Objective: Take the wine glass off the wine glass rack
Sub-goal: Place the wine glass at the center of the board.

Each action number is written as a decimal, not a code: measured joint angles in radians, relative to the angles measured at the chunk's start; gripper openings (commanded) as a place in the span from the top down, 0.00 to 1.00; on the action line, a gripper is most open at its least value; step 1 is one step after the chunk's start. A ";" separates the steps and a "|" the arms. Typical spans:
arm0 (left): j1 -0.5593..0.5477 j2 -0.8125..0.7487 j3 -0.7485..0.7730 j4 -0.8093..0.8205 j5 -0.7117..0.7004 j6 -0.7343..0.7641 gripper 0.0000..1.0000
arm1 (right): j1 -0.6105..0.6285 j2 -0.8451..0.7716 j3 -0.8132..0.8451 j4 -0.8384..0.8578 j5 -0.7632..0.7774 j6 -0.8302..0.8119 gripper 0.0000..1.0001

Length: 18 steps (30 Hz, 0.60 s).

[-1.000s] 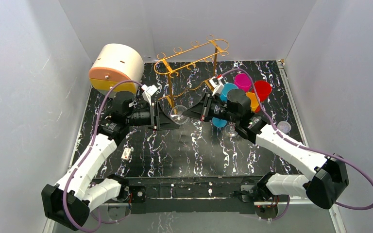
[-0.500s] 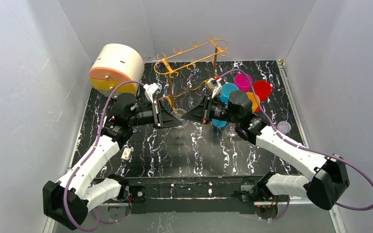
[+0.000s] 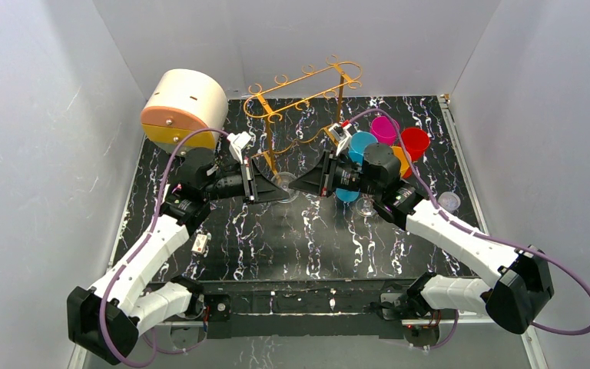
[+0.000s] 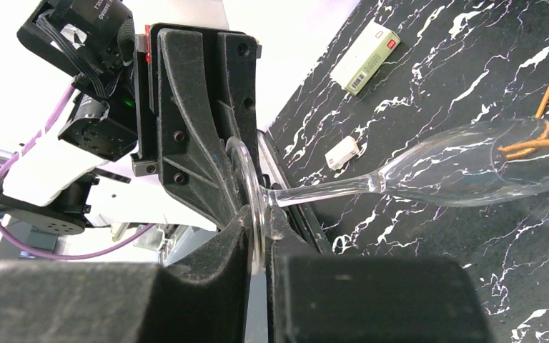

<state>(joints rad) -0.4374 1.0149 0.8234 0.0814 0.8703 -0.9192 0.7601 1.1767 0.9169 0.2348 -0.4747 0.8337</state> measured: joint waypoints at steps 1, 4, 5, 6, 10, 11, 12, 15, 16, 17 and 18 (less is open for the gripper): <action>-0.001 -0.001 0.000 -0.001 -0.003 0.004 1.00 | 0.000 0.000 0.000 0.000 -0.001 0.001 0.76; -0.009 -0.010 0.000 -0.005 -0.016 0.029 1.00 | 0.002 0.000 0.000 -0.001 -0.008 0.004 0.68; -0.012 -0.016 0.000 -0.009 -0.018 0.043 1.00 | 0.003 0.000 0.000 -0.001 -0.010 0.004 0.67; -0.014 -0.023 0.000 -0.015 -0.019 0.057 1.00 | 0.003 -0.001 0.000 -0.003 -0.011 0.002 0.64; -0.018 -0.051 0.001 -0.066 -0.029 0.143 1.00 | 0.006 -0.008 0.000 -0.011 -0.011 -0.003 0.52; -0.018 -0.058 0.003 -0.089 -0.038 0.170 1.00 | 0.006 -0.010 0.000 -0.015 -0.011 -0.006 0.50; -0.018 -0.063 0.007 -0.111 -0.048 0.195 1.00 | 0.006 -0.013 0.000 -0.019 -0.011 -0.011 0.47; -0.018 -0.069 0.023 -0.166 -0.074 0.268 1.00 | 0.006 -0.024 0.000 -0.028 -0.007 -0.029 0.43; -0.018 -0.068 0.028 -0.177 -0.073 0.290 1.00 | 0.006 -0.027 0.000 -0.028 -0.006 -0.036 0.42; -0.018 -0.067 0.033 -0.190 -0.070 0.312 1.00 | 0.006 -0.032 0.000 -0.033 -0.003 -0.047 0.41; -0.018 -0.064 0.040 -0.205 -0.065 0.331 1.00 | 0.006 -0.034 0.002 -0.039 0.000 -0.053 0.40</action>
<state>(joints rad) -0.4557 0.9512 0.8635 -0.1238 0.8055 -0.5884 0.7662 1.1423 0.9188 0.1959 -0.4744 0.7803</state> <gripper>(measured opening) 0.065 0.573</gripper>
